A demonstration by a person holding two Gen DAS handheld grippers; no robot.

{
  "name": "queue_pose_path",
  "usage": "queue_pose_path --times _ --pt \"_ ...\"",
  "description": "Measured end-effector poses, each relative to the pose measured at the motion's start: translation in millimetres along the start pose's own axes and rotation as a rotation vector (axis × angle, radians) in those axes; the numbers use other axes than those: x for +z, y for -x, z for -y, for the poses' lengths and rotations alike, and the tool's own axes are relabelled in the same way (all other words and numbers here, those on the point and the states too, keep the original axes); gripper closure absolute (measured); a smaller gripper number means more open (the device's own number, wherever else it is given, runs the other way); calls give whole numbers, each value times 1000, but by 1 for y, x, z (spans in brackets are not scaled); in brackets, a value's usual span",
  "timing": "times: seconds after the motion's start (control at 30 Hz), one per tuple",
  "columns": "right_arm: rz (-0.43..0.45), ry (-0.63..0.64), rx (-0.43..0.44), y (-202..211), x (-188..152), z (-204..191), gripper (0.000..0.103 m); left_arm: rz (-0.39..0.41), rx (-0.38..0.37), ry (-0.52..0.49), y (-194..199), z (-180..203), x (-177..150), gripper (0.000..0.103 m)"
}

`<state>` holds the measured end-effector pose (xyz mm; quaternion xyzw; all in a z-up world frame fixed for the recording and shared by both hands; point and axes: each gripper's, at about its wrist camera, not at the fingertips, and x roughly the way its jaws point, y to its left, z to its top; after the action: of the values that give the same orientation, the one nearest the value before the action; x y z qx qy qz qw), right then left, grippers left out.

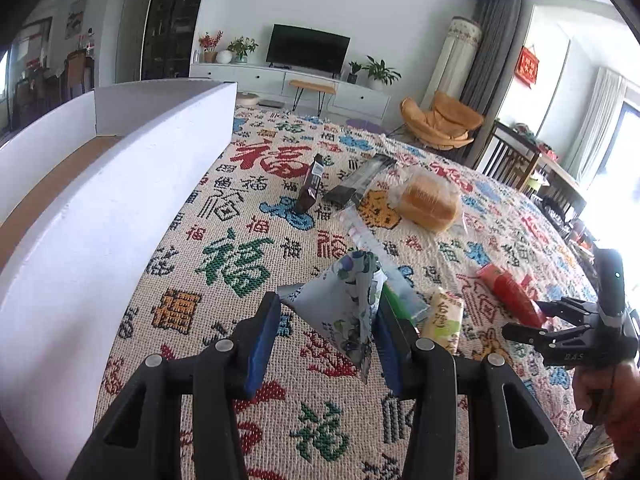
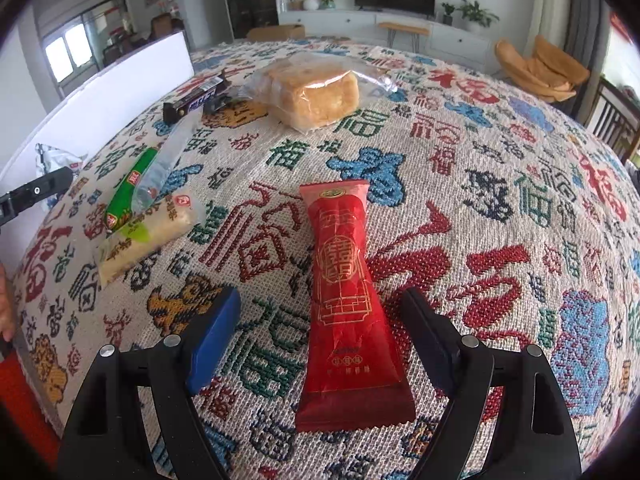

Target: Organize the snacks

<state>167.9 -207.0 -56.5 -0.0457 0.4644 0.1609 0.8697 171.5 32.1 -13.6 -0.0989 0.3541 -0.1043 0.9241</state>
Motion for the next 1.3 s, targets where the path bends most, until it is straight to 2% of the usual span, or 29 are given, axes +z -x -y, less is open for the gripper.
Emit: queue_pose_path --times 0.13,0.23,0.27,0.3,0.33,0.37,0.47,0.6,0.77,0.87,0.93,0.97,1.03,1.1,1.17,1.3 --pt "-138 -59 50 3 21 12 20 39 -22 28 24 -2 -3 58" --pt "-170 -43 26 -4 32 10 22 50 -42 57 41 -5 -7 58" --pt "-180 -32 15 -7 34 9 26 59 -52 68 49 -7 -8 58" --pt "-195 -26 5 -11 33 8 39 69 -58 80 58 -10 -8 58" --pt "-204 -20 -18 -12 32 8 77 78 -64 97 67 -13 -8 58" --pt "-190 -8 -60 -10 32 7 84 86 -71 116 76 -18 -6 58" --pt "-173 -71 -5 1 39 4 86 131 -87 180 110 -42 6 58" --pt "-47 -19 147 45 84 -58 86 175 -18 219 153 -88 32 58" --pt "72 121 419 86 155 -194 86 158 192 219 179 -153 61 58" --pt "97 186 519 86 185 -272 86 146 326 234 185 -182 71 54" --pt "130 200 545 80 199 -311 81 132 408 253 184 -196 72 23" --pt "152 208 536 78 202 -324 63 132 435 261 184 -201 70 3" --pt "175 210 497 74 206 -336 32 146 464 259 186 -205 62 0" --pt "208 192 506 76 202 -328 33 138 472 265 184 -207 52 0" --pt "230 184 496 77 191 -306 33 133 450 287 177 -204 43 0" --pt "225 180 366 67 163 -231 33 117 326 293 164 -173 31 0"
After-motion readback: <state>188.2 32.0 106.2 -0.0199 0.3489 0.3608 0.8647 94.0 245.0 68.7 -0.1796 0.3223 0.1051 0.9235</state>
